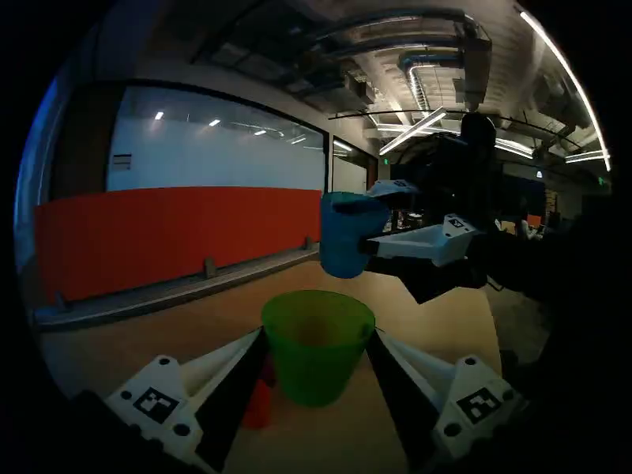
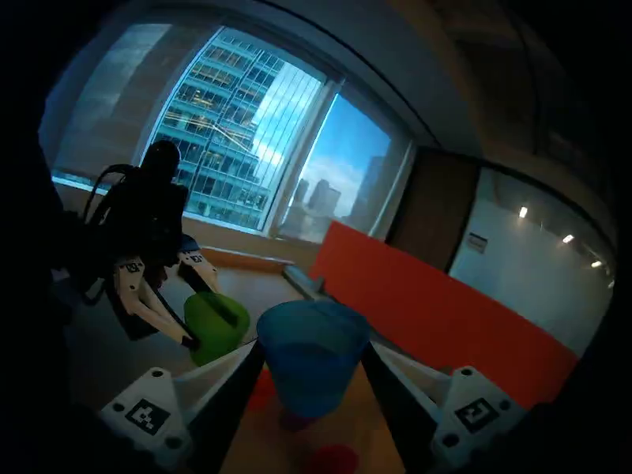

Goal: Pour water

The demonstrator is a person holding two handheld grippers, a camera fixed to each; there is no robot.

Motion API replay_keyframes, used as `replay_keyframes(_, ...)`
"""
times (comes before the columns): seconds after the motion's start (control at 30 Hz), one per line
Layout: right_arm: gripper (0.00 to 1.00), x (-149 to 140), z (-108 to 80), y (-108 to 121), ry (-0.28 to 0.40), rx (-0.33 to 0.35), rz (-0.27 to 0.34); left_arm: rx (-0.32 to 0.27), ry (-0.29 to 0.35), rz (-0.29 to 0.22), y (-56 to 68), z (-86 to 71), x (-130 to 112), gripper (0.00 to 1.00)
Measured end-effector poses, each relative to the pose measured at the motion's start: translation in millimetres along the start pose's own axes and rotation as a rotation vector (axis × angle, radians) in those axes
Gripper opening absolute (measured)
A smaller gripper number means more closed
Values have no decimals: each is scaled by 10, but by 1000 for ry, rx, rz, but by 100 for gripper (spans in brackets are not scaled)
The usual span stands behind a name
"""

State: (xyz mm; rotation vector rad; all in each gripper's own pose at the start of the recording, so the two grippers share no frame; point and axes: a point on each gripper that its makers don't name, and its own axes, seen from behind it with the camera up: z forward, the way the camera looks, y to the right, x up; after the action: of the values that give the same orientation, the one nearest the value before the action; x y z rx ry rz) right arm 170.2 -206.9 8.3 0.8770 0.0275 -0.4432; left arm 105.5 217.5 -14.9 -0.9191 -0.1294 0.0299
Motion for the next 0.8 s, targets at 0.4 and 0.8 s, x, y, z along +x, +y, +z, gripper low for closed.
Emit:
replay_keyframes(0.4, 89, 288, 125, 236, 2, -23, -181, 26, 4, 20, 7, 17, 62, 86)
replay_keyframes(0.8, 89, 537, 263, 368, 11, -35, -359, 23, 19, 17, 60, 29, 150, 86)
